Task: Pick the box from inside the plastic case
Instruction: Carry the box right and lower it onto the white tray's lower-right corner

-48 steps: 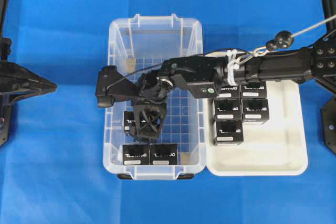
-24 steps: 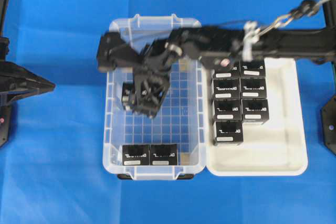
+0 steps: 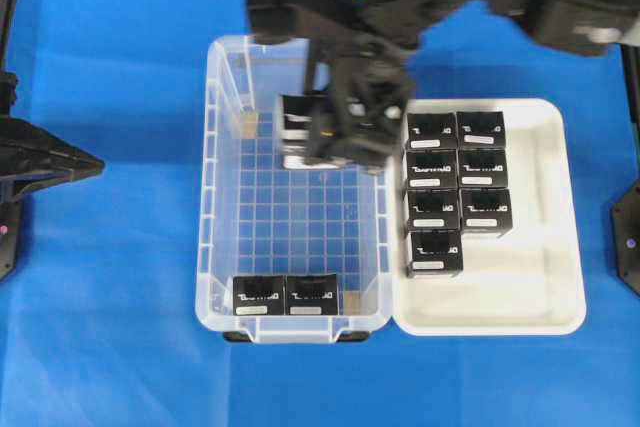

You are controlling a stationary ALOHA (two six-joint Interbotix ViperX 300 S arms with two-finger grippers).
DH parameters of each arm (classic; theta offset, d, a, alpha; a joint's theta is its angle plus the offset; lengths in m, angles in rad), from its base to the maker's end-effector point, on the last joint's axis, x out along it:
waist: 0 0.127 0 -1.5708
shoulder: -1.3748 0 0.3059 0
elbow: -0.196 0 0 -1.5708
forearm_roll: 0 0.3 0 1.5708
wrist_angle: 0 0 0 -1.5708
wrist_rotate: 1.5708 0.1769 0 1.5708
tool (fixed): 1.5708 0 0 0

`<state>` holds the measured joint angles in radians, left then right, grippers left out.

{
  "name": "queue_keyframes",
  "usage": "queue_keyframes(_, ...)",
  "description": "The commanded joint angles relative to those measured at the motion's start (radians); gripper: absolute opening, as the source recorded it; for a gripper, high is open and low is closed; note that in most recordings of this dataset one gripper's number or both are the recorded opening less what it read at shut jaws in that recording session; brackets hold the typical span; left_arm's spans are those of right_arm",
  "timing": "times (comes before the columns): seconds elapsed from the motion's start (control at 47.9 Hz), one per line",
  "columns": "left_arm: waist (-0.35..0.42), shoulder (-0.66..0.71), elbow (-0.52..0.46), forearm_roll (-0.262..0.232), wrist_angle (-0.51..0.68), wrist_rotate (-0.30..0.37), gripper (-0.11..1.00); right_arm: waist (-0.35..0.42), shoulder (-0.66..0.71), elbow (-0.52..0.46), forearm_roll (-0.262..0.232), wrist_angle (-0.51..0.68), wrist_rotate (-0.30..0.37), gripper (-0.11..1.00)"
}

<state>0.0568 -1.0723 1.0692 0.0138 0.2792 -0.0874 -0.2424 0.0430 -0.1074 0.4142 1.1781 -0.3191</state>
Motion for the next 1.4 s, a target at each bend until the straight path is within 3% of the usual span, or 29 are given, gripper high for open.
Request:
queue_keyframes(0.0,0.002,0.005,-0.02,0.002,-0.003,-0.006,-0.04,0.009,-0.083,0.025,0.003,0.077,0.006,0.66)
queue_keyframes(0.167,0.002,0.003,-0.021,0.002,-0.002,-0.018,-0.04,0.038,-0.21,0.141,0.005,0.133,0.048,0.66)
queue_keyframes(0.313,0.002,0.0,-0.021,0.003,-0.002,-0.02,-0.04,0.066,-0.327,0.337,0.003,0.109,0.115,0.66)
queue_keyframes(0.563,0.002,-0.005,-0.023,0.003,-0.005,-0.018,-0.04,0.14,-0.546,0.727,0.002,-0.198,0.12,0.66)
queue_keyframes(0.772,0.002,-0.005,-0.026,0.003,-0.008,-0.018,-0.04,0.233,-0.574,0.959,0.002,-0.367,0.121,0.66)
queue_keyframes(1.043,0.002,-0.005,-0.026,0.003,-0.008,-0.018,-0.04,0.262,-0.468,1.077,-0.012,-0.56,0.1,0.66)
queue_keyframes(1.377,0.002,-0.002,-0.029,0.002,-0.009,-0.02,-0.04,0.258,-0.357,1.101,-0.032,-0.699,0.095,0.66)
